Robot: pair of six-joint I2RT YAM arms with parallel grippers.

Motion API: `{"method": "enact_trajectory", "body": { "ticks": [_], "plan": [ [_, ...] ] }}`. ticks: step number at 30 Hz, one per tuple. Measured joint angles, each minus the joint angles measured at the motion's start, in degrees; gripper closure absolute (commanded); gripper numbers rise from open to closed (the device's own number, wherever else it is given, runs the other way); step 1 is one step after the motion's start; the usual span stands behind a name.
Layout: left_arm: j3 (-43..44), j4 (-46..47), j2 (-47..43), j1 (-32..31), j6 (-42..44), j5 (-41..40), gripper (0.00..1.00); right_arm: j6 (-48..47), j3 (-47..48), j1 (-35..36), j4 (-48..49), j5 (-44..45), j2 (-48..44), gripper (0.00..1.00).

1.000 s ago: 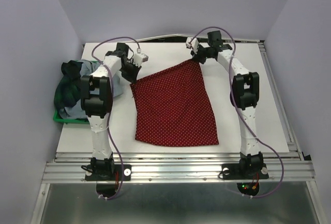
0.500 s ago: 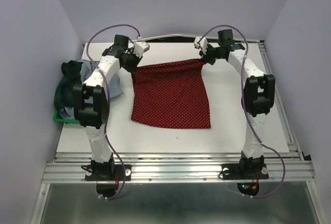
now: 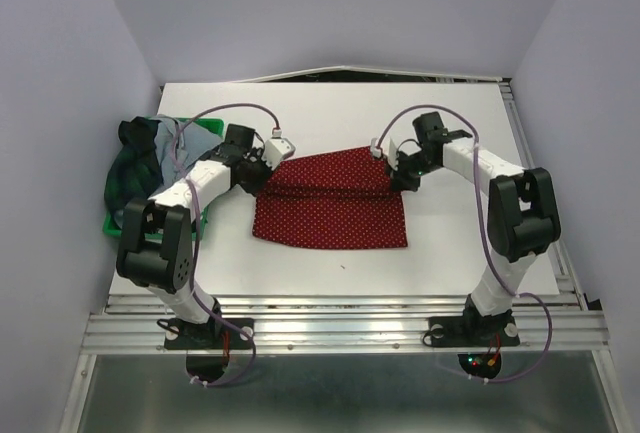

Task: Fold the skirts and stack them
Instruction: Fold the skirt

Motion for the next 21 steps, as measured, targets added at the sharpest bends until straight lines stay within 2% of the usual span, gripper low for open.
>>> {"method": "enact_trajectory", "body": {
  "ticks": [3,5,6,8,9,10,12,13,16,20,21],
  "plan": [
    [-4.4,1.8,-0.1,-1.2,0.0,-0.9,1.00,2.0,-5.6,0.9,0.6,0.4,0.0,0.96],
    [-6.4,2.7,-0.1,-2.0,-0.1,-1.3,1.00,4.1,-7.2,1.0,1.3,0.4,0.0,0.91],
    [-6.9,3.1,-0.1,-2.3,-0.1,-1.5,1.00,5.2,-7.3,0.9,1.6,0.5,0.0,0.81],
    [-7.0,3.5,-0.1,-2.6,-0.1,-1.9,1.00,6.8,-7.0,0.9,2.5,0.9,0.0,0.75],
    [-7.0,4.2,-0.1,-2.7,-0.1,-2.0,1.00,7.4,-6.3,0.9,2.7,1.2,0.0,0.68],
    [-7.0,4.8,-0.1,-2.8,-0.1,-2.2,1.00,7.8,-5.4,0.9,2.6,1.4,0.1,0.53],
    [-6.6,4.8,0.0,-3.0,0.0,-2.3,1.00,8.3,-3.2,0.9,2.3,1.9,0.1,0.51],
    [-6.3,4.8,0.1,-3.0,0.0,-2.3,0.97,8.5,-1.7,0.9,2.1,2.2,0.2,0.48],
    [-4.6,3.8,0.4,-3.1,0.8,-1.5,0.75,8.3,1.8,0.9,0.8,2.6,0.5,0.48],
    [-3.7,3.1,0.3,-3.1,2.7,1.0,0.75,7.3,5.0,0.9,-2.1,2.6,1.0,0.47],
    [-3.7,2.7,0.2,-3.1,3.2,1.6,0.76,6.7,5.3,0.9,-3.0,2.6,1.0,0.43]
  ]
}}
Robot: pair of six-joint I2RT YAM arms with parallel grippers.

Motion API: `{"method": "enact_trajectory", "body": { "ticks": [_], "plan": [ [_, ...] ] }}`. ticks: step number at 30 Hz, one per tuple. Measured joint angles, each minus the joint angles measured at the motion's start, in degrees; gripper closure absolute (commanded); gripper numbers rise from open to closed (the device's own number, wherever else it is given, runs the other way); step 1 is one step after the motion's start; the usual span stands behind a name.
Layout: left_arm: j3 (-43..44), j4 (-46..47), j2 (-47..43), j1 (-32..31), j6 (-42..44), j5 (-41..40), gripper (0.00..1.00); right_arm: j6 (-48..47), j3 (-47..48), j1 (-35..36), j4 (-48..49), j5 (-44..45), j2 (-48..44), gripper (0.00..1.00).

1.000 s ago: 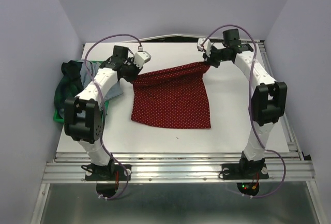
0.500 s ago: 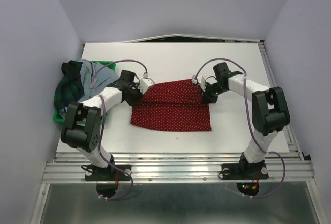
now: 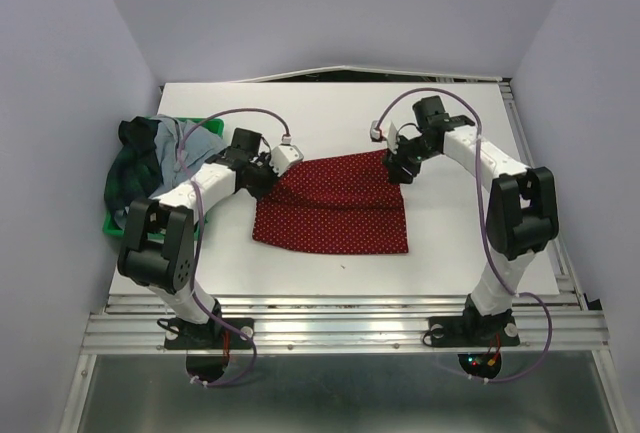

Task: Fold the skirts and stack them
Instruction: Fold the skirt

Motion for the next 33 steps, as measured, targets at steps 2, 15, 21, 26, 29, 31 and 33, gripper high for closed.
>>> {"method": "enact_trajectory", "body": {
  "ticks": [2,15,21,26,29,31,33],
  "plan": [
    [0.0,-0.8,-0.4,0.0,0.8,0.7,0.76,-0.9,0.8,0.0,-1.9,-0.2,0.3,0.39],
    [-1.0,-9.5,-3.1,-0.5,10.1,4.0,0.59,-7.6,-5.2,3.6,-10.3,-0.1,2.6,0.33],
    [-1.4,-10.4,-5.9,-0.6,12.3,3.5,0.46,-6.8,-9.5,4.9,-6.5,2.0,0.0,0.39],
    [-1.3,-10.4,-5.9,-0.6,13.9,2.5,0.41,-6.4,-9.9,4.9,-2.5,3.6,-1.6,0.43],
    [-1.2,-10.5,-5.9,-0.6,15.1,1.7,0.41,-6.6,-10.0,4.9,-1.0,4.5,-2.2,0.50],
    [-0.8,-10.6,-5.7,-0.6,15.7,1.2,0.41,-6.6,-10.1,5.0,0.1,5.2,-2.3,0.53],
    [-0.1,-10.6,-4.9,-0.6,16.4,0.8,0.42,-6.6,-10.1,5.0,0.7,5.7,-2.3,0.58]
  ]
}}
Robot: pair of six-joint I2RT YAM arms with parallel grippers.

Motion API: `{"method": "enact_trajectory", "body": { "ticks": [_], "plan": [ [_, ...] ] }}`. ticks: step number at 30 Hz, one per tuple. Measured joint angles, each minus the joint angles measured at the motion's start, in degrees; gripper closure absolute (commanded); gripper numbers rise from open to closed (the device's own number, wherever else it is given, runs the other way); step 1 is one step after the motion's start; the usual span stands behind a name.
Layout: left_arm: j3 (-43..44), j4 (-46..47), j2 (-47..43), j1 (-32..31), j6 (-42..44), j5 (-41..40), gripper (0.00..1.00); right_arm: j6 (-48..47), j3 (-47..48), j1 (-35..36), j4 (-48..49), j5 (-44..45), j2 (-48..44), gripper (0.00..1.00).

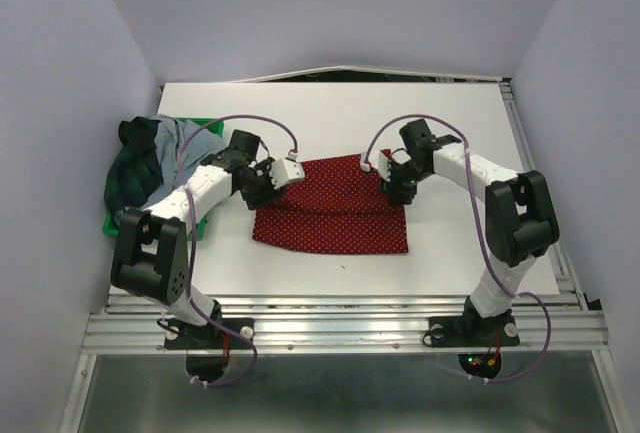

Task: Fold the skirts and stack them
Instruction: Fold the skirt

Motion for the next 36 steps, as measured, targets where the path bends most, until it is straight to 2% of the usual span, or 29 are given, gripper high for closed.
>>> {"method": "enact_trajectory", "body": {
  "ticks": [9,12,15,17,19,21,24,33,36],
  "plan": [
    [1.6,0.1,4.0,0.0,1.9,-0.5,0.51,-0.1,-0.7,0.7,0.8,0.5,0.0,0.72],
    [1.8,-0.5,4.6,0.0,2.6,-0.3,0.61,-0.2,-0.8,0.7,0.8,0.4,0.0,0.79],
    [1.8,-1.0,4.6,0.0,3.3,-0.2,0.63,-0.2,-1.2,0.7,0.8,0.4,0.0,0.83],
    [1.8,-1.2,4.6,0.0,3.5,-0.1,0.63,-0.2,-1.7,0.7,0.7,0.4,-0.2,0.80],
    [1.8,-1.4,4.6,0.0,3.7,-0.1,0.66,-0.1,-1.8,0.7,0.5,0.5,-0.2,0.66],
    [1.8,-1.4,4.6,0.0,3.9,0.0,0.68,-0.3,-1.8,0.7,0.4,0.6,-0.4,0.58],
    [1.8,-1.6,4.6,-0.1,3.9,0.0,0.69,-0.2,-1.8,0.7,0.3,0.6,-1.2,0.51],
    [1.8,-2.0,4.7,-0.4,3.9,0.2,0.74,-0.4,-1.8,1.1,-1.1,-0.5,-1.6,0.52],
    [1.8,-2.0,4.7,-0.7,3.9,0.2,0.85,0.0,-1.8,1.1,-1.0,-0.5,-1.1,0.62]
  ]
}}
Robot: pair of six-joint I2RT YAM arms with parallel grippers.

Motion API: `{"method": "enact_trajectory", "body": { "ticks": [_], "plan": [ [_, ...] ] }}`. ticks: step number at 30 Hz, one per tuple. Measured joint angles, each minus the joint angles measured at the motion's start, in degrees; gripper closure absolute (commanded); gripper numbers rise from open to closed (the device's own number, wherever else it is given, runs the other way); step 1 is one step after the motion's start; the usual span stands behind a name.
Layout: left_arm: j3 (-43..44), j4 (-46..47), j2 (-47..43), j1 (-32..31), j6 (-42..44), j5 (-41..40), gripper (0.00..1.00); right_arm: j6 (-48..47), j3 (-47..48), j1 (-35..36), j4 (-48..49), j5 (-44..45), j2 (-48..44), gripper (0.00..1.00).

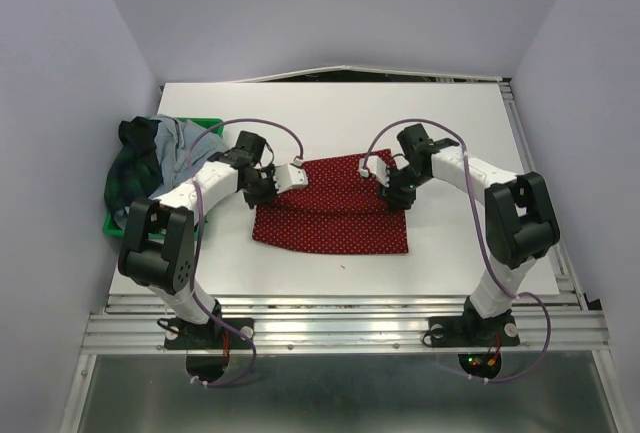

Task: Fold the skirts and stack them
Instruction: Fold the skirt

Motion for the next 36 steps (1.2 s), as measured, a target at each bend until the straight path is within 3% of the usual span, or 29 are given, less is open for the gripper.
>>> {"method": "enact_trajectory", "body": {
  "ticks": [1,5,15,25,36],
  "plan": [
    [0.0,0.0,0.0,0.0,-0.1,0.0,0.91,0.2,0.0,0.0,0.1,0.1,0.3,0.70],
    [0.0,0.0,0.0,-0.1,-0.3,0.1,1.00,1.0,0.0,0.2,0.5,0.5,0.6,0.99],
    [-2.0,2.2,-2.7,-0.2,-1.8,-0.3,1.00,4.6,-4.3,0.7,3.8,2.2,-4.8,0.99],
    [-7.2,4.5,-16.5,-0.4,-4.1,-2.0,1.00,7.5,-6.4,0.9,4.1,3.3,-15.5,0.99],
    [-13.3,-0.9,-18.0,-4.6,-4.7,-0.7,1.00,9.8,-19.9,5.9,5.0,5.0,-21.7,0.99]
  ]
}}
